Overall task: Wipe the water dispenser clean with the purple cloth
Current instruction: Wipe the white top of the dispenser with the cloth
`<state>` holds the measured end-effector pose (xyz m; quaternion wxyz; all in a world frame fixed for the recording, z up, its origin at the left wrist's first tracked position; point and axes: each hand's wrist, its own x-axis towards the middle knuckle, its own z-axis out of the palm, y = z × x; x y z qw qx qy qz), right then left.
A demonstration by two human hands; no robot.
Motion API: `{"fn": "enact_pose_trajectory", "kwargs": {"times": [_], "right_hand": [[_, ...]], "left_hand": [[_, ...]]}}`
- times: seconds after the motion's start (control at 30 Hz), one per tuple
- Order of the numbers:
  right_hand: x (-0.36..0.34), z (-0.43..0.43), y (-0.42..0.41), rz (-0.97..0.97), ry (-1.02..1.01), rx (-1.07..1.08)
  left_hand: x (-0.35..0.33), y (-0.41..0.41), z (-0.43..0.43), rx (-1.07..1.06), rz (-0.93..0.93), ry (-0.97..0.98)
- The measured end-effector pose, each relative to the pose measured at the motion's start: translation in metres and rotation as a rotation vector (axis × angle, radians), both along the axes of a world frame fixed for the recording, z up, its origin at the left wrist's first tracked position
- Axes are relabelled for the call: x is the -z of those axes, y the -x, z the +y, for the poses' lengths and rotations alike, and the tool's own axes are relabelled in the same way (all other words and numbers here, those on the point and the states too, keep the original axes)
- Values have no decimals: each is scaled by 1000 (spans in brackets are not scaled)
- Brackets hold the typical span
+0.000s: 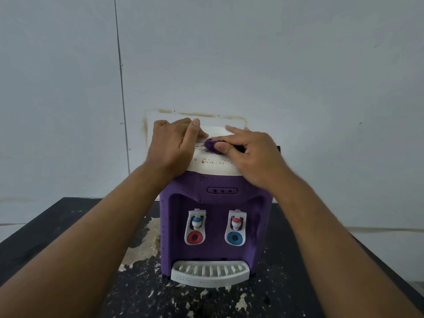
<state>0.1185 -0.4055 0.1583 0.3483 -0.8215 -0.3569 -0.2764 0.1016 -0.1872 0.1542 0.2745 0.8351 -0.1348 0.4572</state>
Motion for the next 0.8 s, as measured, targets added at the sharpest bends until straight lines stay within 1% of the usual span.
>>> {"fn": "enact_pose_trajectory", "kwargs": {"times": [0.1, 0.2, 0.27, 0.4, 0.47, 0.5, 0.63, 0.7, 0.8], "right_hand": [[18, 8, 14, -138, -29, -122], [40, -15, 12, -246, -102, -183], [46, -29, 7, -225, -181, -169], [31, -28, 0, -96, -301, -6], [21, -14, 1, -139, -239, 37], [19, -6, 5, -178, -191, 20], [36, 4, 14, -360, -74, -123], [46, -10, 10, -408, -70, -157], [46, -25, 3, -330, -182, -138]], "left_hand": [[0, 1, 1, 7, 1, 1], [0, 2, 0, 17, 15, 14], [0, 3, -1, 27, 19, 28], [0, 4, -1, 44, -3, 38], [0, 5, -2, 43, -7, 35], [-1, 5, -1, 40, -6, 31], [0, 4, 1, 30, -6, 12], [1, 4, 2, 34, -2, 18], [1, 4, -1, 44, 14, 42]]}}
